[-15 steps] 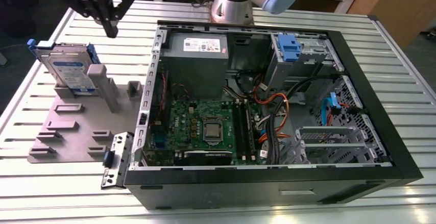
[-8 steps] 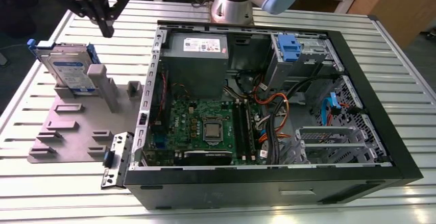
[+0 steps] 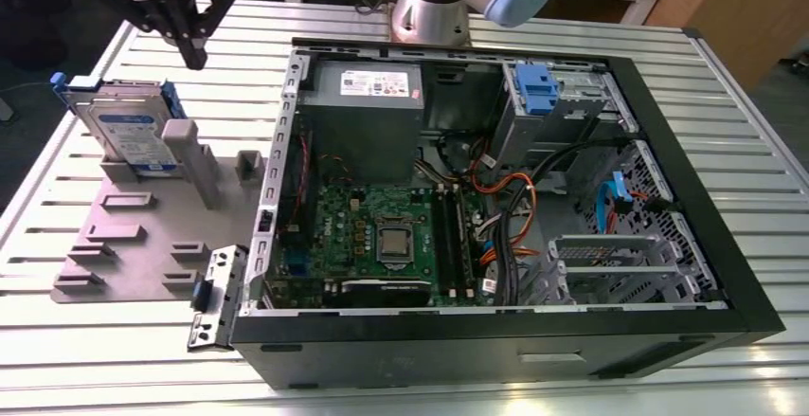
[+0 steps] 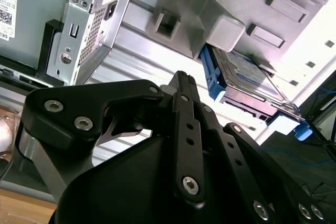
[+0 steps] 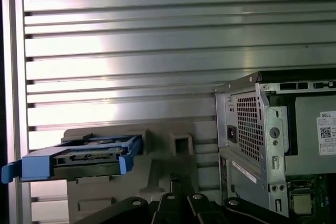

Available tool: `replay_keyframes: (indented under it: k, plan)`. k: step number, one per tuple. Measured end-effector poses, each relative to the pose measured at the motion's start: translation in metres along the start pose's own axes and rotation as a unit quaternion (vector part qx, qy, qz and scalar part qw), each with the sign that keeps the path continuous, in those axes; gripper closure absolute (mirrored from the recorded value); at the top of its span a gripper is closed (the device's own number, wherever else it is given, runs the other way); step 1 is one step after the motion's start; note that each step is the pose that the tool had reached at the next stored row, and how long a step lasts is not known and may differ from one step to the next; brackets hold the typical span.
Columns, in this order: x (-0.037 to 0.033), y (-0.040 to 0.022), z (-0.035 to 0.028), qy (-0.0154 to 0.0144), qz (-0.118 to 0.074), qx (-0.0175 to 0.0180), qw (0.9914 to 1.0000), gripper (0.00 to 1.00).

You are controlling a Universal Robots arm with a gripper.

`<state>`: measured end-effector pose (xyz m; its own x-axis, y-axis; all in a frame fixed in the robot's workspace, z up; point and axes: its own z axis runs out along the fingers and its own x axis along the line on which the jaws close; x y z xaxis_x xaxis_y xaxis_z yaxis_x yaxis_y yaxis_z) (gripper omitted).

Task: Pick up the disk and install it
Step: 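Reach for the disk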

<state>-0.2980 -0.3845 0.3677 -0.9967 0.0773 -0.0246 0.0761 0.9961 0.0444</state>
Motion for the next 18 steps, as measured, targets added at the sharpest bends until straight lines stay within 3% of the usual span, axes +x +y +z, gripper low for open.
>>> replay_keyframes:
  k: [18]
  plan:
    - [0.011,0.0016,0.0052,0.0,0.0,-0.0005,1.0,0.89]
